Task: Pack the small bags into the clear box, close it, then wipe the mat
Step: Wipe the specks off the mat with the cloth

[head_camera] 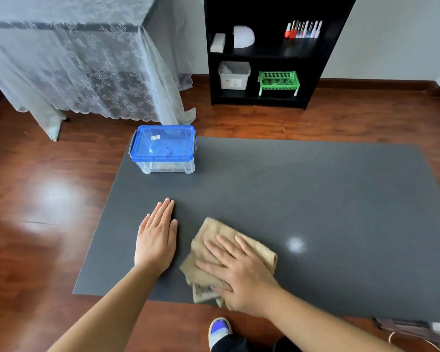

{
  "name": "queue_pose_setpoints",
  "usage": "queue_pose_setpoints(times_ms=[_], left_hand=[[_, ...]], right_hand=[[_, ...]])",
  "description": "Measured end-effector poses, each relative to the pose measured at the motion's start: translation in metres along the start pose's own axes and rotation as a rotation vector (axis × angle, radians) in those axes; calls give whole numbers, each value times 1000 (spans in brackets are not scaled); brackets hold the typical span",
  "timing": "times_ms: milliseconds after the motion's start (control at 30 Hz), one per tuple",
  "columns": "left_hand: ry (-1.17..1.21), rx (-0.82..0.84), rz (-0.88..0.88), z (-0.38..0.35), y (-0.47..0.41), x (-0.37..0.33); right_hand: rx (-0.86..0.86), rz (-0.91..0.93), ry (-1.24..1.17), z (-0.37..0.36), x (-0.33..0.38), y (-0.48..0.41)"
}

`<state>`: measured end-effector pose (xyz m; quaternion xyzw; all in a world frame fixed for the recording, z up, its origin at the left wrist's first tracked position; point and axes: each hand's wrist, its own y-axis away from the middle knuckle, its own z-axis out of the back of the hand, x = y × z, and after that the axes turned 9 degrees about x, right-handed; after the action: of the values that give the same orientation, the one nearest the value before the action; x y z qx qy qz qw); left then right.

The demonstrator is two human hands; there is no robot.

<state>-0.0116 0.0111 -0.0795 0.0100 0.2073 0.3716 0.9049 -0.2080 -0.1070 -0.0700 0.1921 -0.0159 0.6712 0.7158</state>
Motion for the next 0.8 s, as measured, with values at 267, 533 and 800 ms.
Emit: queue_pose_setpoints(times_ms=[267,533,800], left_hand=[[-88,9,-8,1,-10,2],[-95,5,-6,0,-10,3],[-99,17,15,4,-10,-2]], right_hand=[[-158,-494,2,47,-171,31],[-80,-804,-97,81,-208,-86],[-9,-82,5,23,-23,-41]])
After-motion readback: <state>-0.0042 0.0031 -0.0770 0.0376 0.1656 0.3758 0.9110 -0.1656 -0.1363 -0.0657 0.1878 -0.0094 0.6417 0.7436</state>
